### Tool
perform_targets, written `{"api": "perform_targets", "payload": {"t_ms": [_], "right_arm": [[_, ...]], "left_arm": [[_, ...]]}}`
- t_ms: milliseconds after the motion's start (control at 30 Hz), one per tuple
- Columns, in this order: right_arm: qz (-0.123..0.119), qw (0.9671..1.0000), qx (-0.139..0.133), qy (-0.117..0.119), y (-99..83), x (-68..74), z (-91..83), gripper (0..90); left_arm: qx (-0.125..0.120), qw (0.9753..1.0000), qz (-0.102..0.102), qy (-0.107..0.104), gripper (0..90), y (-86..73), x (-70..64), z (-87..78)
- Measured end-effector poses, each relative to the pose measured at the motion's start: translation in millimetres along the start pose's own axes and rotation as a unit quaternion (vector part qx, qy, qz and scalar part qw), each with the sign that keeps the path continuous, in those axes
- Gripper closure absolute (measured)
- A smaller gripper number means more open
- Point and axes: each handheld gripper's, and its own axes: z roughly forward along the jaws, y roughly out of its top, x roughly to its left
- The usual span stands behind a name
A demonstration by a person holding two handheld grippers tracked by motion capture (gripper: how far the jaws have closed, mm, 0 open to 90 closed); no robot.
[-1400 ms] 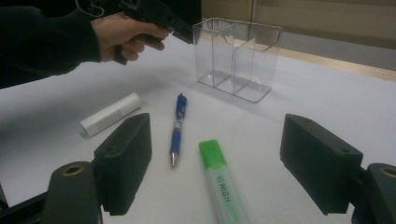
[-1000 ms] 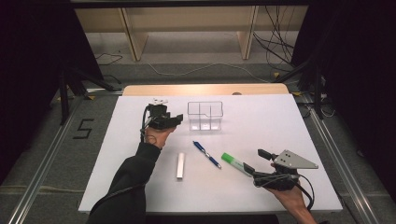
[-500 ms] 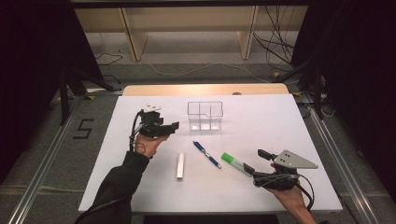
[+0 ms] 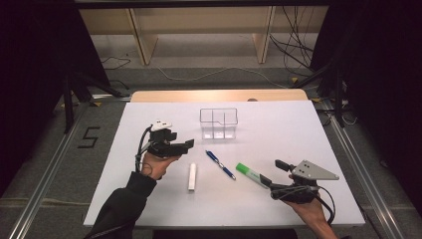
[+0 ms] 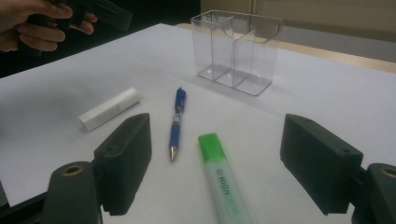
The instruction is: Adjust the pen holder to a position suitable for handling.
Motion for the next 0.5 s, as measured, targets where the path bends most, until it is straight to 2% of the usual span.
{"api": "perform_targets", "payload": {"t_ms": [167, 367, 500], "right_arm": [[0.001, 1.0000, 0.001, 0.000, -0.1, -0.5, 0.9, 25.8], [0.003, 0.9999, 0.009, 0.007, -0.3, 0.9, 2.9, 25.7], [0.005, 0.9998, 0.016, 0.008, 0.4, 1.5, 5.2, 25.6]], "left_arm": [[-0.007, 0.9998, 0.002, -0.016, 22.3, -4.9, -2.1, -5.7], [-0.011, 0.9996, 0.010, -0.026, 21.3, -11.2, -5.8, -13.6], [-0.016, 0.9994, 0.006, -0.031, 21.0, -15.2, -7.8, -19.8]]}}
